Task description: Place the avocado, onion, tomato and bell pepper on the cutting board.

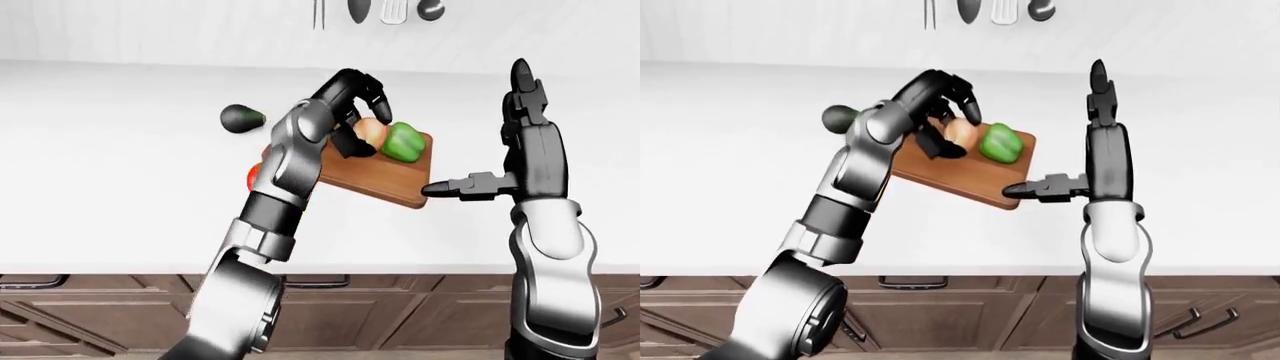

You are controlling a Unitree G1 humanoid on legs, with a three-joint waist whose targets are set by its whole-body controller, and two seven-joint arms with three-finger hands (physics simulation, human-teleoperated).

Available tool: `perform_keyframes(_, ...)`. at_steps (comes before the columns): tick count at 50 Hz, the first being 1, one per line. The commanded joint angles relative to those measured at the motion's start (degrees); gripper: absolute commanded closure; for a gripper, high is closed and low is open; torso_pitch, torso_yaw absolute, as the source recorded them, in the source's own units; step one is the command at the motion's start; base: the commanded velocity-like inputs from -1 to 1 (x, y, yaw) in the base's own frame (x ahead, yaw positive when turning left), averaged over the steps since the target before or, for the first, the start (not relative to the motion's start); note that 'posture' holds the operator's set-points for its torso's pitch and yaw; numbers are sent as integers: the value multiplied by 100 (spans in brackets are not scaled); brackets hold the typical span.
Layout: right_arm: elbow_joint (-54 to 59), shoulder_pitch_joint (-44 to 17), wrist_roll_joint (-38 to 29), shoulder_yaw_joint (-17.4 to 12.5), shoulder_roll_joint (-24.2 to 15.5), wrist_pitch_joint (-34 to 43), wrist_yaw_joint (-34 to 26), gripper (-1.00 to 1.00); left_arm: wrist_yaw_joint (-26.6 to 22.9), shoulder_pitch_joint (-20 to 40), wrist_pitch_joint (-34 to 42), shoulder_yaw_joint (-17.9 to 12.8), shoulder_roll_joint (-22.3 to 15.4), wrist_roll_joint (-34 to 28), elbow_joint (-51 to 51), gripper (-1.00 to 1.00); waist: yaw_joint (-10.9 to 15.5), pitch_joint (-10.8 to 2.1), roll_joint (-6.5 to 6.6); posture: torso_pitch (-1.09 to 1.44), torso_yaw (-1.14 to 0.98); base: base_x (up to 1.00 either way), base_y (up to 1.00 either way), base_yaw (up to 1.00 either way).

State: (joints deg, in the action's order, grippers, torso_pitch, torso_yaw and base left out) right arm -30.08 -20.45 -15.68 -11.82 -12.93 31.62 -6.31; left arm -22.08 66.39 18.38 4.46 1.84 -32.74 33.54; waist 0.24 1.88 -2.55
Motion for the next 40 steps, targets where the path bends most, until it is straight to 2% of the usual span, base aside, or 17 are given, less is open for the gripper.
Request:
perform_keyframes(1, -166, -172, -27, 1, -48, -145, 46, -100, -31, 187, 12, -30, 9, -89, -403, 68, 4, -161, -35, 0, 0, 0, 0, 0)
perform_keyframes(12, -153, -139, -19, -13, -40, -186, 57, -100, -391, -296, 391, 122, 254, -467, -1285, 67, 16, -154, -52, 0, 0, 0, 0, 0)
perform_keyframes(22, -136, -68, -32, -4, -15, -253, 67, -100, -539, -487, 506, 130, 293, -692, -1571, 62, 19, -153, -62, 0, 0, 0, 0, 0)
perform_keyframes(40, -191, -29, -27, -34, -12, -240, 47, -100, -418, -518, 265, 100, 272, -646, -1221, 22, 31, -180, -67, 0, 0, 0, 0, 0)
